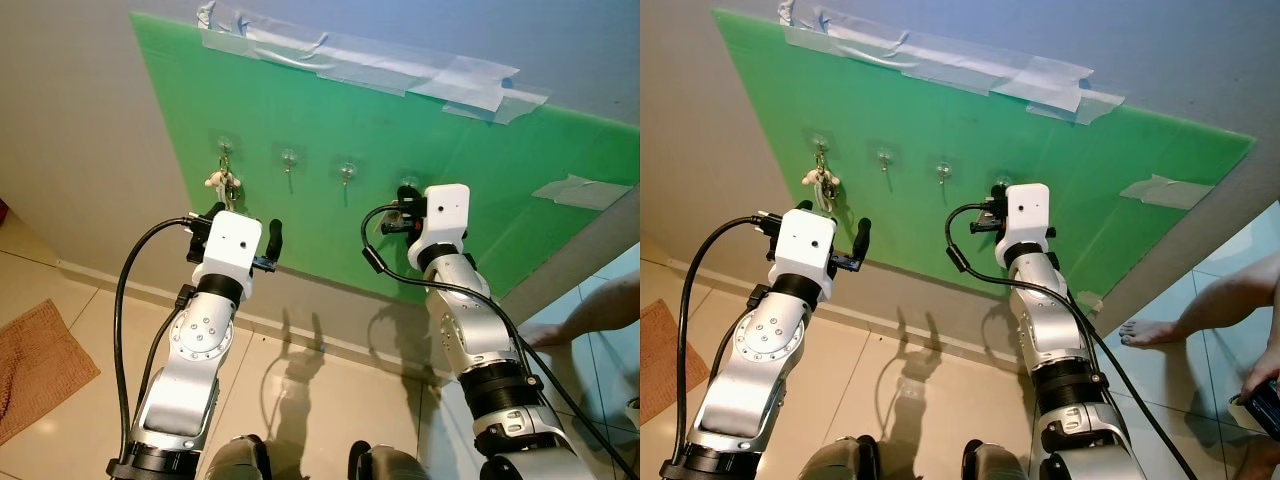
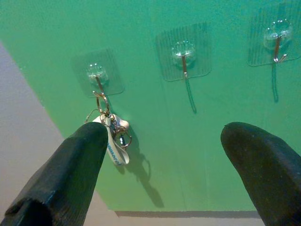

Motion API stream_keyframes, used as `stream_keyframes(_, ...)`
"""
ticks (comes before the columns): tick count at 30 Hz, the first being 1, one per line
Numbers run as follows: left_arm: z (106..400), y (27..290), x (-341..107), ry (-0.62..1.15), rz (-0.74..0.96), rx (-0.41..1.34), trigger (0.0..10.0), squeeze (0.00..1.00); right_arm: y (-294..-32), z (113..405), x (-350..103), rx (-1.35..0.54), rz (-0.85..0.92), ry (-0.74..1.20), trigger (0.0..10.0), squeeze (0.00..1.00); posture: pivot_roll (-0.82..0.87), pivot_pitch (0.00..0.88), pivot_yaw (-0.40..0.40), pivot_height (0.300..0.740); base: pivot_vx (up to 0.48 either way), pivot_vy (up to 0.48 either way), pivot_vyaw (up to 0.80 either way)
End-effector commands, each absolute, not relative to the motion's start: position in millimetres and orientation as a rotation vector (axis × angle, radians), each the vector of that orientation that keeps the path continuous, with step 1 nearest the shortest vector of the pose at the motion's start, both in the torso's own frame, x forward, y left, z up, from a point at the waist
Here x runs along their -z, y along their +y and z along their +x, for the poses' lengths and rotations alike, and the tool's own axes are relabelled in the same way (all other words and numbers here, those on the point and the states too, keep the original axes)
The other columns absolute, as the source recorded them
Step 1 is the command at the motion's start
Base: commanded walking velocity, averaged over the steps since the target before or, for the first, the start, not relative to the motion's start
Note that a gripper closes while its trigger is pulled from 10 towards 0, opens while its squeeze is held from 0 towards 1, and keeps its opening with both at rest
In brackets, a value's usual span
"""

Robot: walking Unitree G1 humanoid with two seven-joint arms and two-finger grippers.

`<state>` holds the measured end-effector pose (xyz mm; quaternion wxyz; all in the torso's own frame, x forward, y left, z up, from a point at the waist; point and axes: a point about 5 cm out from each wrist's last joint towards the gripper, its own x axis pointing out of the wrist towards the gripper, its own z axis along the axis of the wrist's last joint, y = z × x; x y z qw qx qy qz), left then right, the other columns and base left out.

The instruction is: Setting the table

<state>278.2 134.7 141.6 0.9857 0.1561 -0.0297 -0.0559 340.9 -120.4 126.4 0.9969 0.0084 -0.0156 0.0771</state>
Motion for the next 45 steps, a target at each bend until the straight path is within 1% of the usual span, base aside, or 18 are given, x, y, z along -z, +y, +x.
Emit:
stream_keyframes(1, 275.7, 133.6, -143.0, -0.064, 0.319, 0.111, 10.0, 0.00, -121.4, 341.0, -121.2, -0.158, 0.031, 0.004, 10.0, 0.00, 0.02, 0.149, -0.061, 0.740, 0.000, 0.000, 0.00)
stream_keyframes(9, 275.8, 133.3, -142.5, -0.065, 0.320, 0.116, 10.0, 0.00, -123.3, 340.0, -121.6, -0.160, 0.033, 0.002, 10.0, 0.00, 0.02, 0.139, -0.061, 0.740, 0.000, 0.000, 0.00)
stream_keyframes(17, 276.3, 132.5, -143.1, -0.068, 0.320, 0.118, 10.0, 0.00, -127.1, 339.4, -133.4, -0.135, -0.094, -0.105, 10.0, 0.00, 0.02, 0.134, -0.062, 0.740, 0.000, 0.000, 0.00)
stream_keyframes(33, 275.3, 132.9, -143.3, -0.067, 0.320, 0.114, 10.0, 0.00, -116.2, 337.5, -133.9, -0.188, -0.054, -0.125, 10.0, 0.00, 0.02, 0.142, -0.063, 0.740, 0.000, 0.000, 0.00)
stream_keyframes(45, 272.8, 133.8, -144.8, -0.071, 0.319, 0.111, 10.0, 0.00, -119.2, 342.3, -126.9, -0.190, -0.111, -0.124, 10.0, 0.00, 0.02, 0.165, -0.061, 0.740, 0.000, 0.000, 0.00)
